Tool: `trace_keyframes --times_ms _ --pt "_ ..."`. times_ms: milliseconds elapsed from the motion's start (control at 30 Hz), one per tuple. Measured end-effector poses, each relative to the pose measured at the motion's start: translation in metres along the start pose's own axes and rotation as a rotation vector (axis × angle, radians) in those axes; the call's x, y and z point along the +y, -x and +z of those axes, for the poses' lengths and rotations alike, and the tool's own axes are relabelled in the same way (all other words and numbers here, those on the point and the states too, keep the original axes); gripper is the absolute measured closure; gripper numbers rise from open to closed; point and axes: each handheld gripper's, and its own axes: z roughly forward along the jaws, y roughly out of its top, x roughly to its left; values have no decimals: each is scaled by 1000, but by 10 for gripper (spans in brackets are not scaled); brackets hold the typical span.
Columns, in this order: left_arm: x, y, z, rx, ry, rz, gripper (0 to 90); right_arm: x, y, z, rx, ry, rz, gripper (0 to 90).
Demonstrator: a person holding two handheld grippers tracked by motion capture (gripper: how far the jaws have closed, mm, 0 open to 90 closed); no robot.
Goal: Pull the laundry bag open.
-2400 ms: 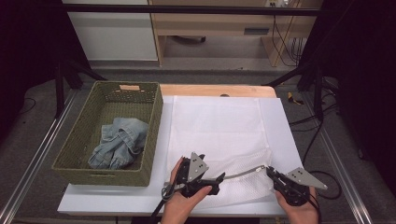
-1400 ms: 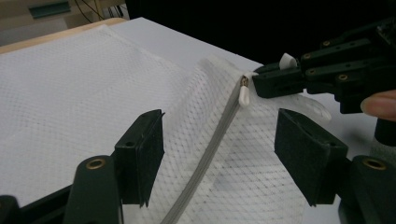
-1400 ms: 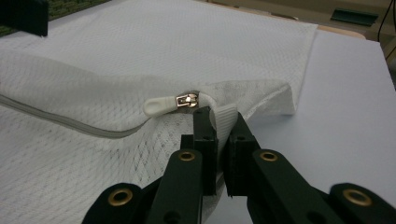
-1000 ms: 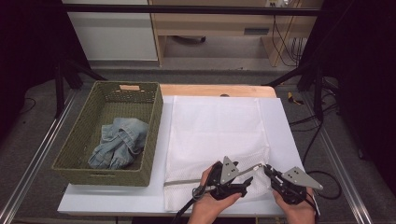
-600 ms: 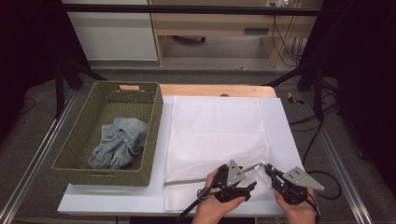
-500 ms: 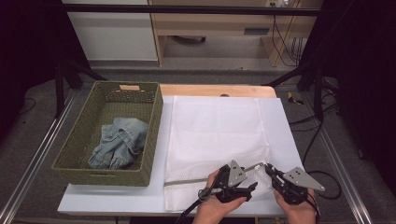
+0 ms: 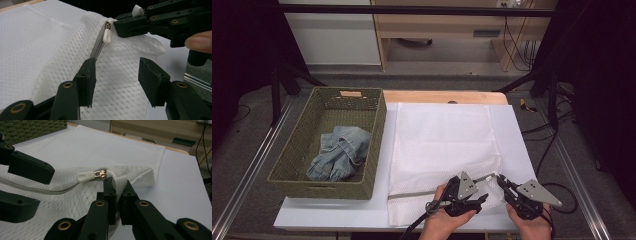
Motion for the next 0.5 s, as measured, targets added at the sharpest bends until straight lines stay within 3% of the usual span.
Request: trace_keyframes --times_ms 233,333,500 --pt "8 -3 1 5 -2 -3 519 2 -1 -1 0 12 -7 857" --pt "11 -6 3 12 2 -12 575 2 -2 -1 0 14 -19 857" --pt "15 -9 12 -14 -11 -19 644 3 -3 -1 1 17 -25 857"
